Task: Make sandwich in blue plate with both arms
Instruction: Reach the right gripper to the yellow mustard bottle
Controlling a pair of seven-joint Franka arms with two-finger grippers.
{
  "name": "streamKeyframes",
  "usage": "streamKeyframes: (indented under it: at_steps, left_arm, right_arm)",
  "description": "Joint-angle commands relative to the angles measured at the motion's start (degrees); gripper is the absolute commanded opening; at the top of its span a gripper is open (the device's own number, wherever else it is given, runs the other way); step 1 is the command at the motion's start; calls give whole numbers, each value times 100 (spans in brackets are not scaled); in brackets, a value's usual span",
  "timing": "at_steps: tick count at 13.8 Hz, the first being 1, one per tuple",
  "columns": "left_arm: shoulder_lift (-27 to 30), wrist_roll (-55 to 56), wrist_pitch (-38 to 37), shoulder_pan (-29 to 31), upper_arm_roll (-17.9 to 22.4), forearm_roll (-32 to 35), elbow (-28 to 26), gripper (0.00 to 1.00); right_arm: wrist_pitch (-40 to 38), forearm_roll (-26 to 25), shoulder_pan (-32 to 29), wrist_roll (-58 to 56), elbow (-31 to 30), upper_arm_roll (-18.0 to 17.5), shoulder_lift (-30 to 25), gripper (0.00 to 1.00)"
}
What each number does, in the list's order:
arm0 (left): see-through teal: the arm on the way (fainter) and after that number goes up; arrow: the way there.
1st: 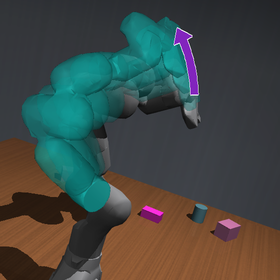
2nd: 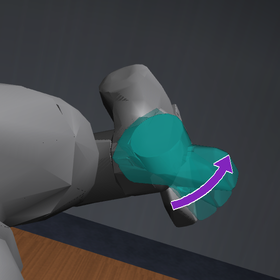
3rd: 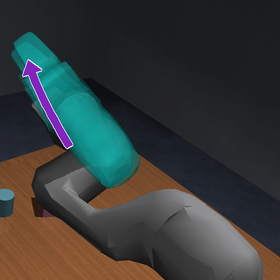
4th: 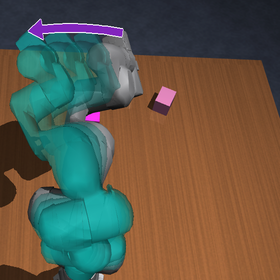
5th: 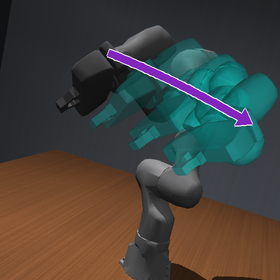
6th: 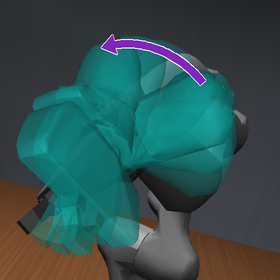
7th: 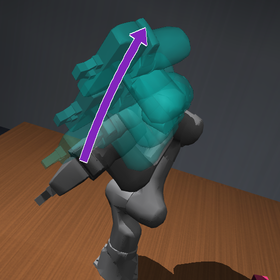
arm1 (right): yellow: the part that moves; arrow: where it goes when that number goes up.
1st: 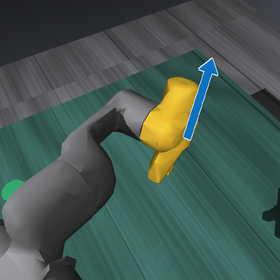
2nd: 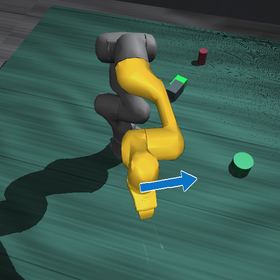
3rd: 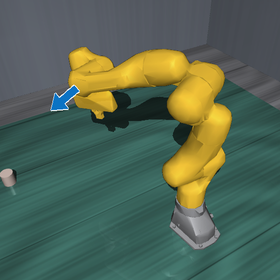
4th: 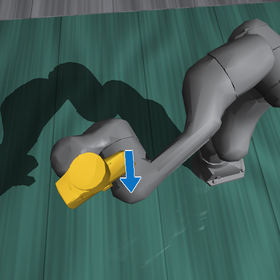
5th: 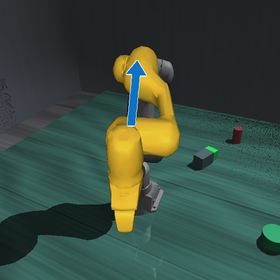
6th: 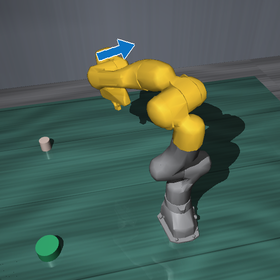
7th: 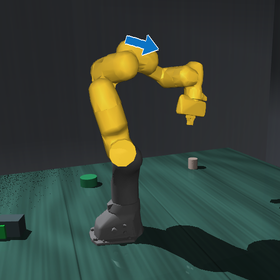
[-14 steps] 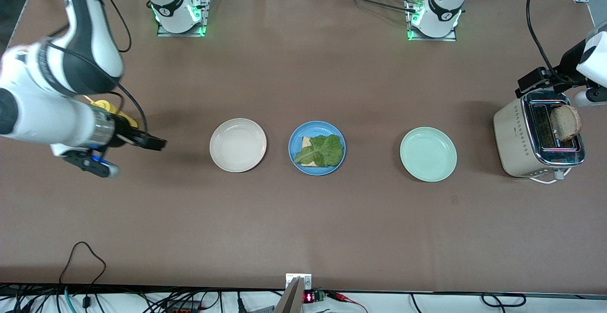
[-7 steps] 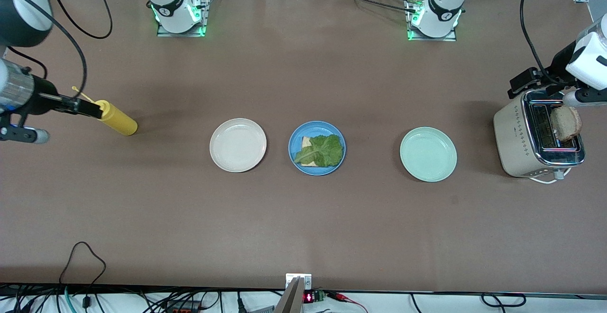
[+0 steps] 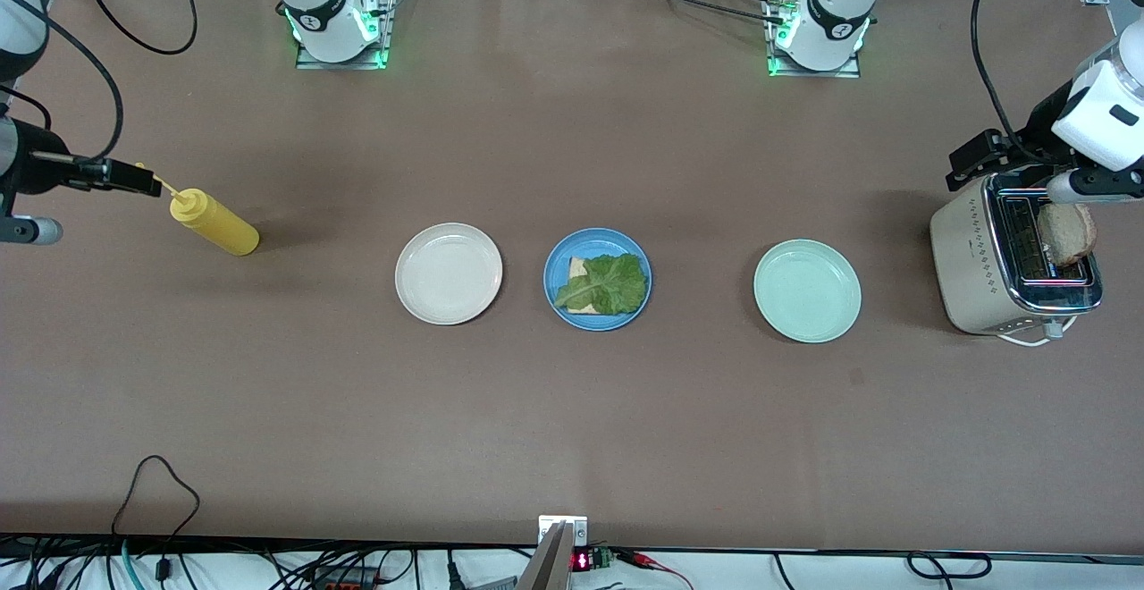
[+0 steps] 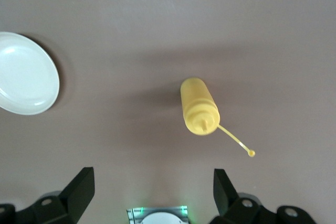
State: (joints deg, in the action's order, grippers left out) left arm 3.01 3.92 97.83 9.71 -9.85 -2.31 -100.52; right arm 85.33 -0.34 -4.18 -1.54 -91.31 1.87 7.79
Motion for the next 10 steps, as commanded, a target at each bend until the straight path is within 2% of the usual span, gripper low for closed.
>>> streamKeyframes:
  at_steps: [1, 3, 5, 6, 7, 8, 10]
  left_arm:
    - [-99, -58, -71, -4, -9, -120, 164, 100]
    - [-99, -67, -71, -5, -61, -103, 164, 100]
    - [-125, -67, -63, -83, -27, -85, 164, 100]
    - [-125, -58, -71, -440, 148, -59, 164, 100]
    - [-116, -58, -71, -818, 541, -50, 164, 100]
    - [-116, -58, -54, -926, 667, -50, 173, 100]
    - [-116, -58, -54, -788, 659, -50, 173, 100]
  right_arm:
    - [-8, -54, -126, -101, -316, -65, -217, 100]
    - [255, 8, -293, -83, -789, -38, -418, 100]
    - [554, 392, -285, -31, -1273, 469, -629, 100]
    - [573, 568, -285, -30, -1318, 672, -612, 100]
    - [573, 675, -294, -22, -1319, 909, -560, 100]
    - [564, 885, -294, -30, -1336, 1164, -499, 100]
    - [555, 1385, -302, -39, -1511, 1612, -393, 100]
